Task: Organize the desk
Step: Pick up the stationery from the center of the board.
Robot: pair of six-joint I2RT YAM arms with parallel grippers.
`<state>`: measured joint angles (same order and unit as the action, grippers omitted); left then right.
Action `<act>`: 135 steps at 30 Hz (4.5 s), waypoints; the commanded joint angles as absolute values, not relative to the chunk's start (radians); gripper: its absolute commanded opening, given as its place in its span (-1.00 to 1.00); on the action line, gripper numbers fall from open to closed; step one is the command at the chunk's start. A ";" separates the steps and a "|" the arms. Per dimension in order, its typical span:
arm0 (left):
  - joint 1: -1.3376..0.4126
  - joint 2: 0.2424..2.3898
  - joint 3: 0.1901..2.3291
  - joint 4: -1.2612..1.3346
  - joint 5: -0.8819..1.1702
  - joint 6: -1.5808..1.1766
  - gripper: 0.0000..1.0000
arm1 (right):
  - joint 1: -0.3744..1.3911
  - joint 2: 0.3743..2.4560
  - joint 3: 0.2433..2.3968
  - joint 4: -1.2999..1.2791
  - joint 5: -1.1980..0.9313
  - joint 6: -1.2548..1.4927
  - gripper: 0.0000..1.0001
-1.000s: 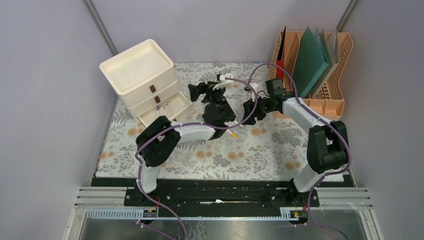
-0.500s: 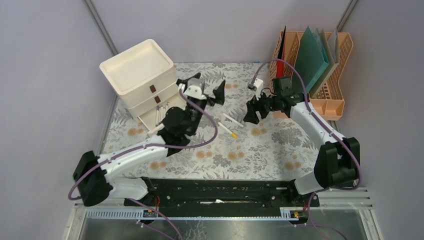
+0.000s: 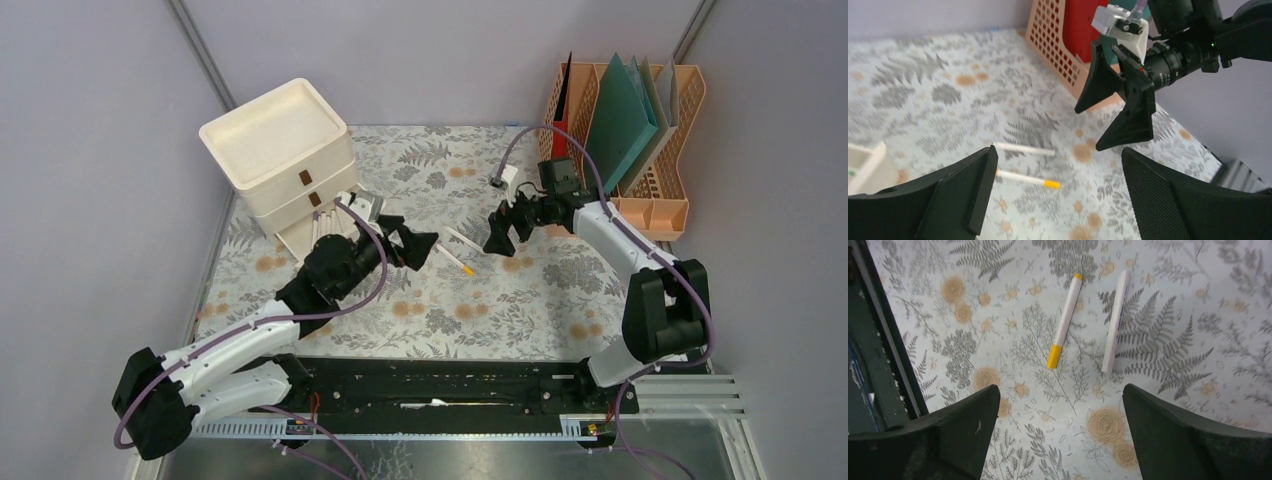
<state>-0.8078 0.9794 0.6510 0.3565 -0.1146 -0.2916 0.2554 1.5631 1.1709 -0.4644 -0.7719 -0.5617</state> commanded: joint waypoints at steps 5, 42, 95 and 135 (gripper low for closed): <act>-0.739 0.974 0.545 0.453 0.109 -0.528 0.97 | 0.259 1.482 1.007 -0.321 -0.622 -0.645 0.99; -0.678 0.934 0.382 0.589 0.171 -0.858 0.97 | 0.465 1.820 1.177 -0.277 -0.210 -0.393 0.44; -0.672 1.429 0.489 0.926 0.016 -1.057 0.85 | 0.357 1.754 1.255 -0.392 -1.137 -0.301 -1.00; -0.675 1.281 0.807 -0.024 -0.480 -0.462 -1.00 | 0.365 1.748 1.289 -0.536 -1.154 -0.463 0.36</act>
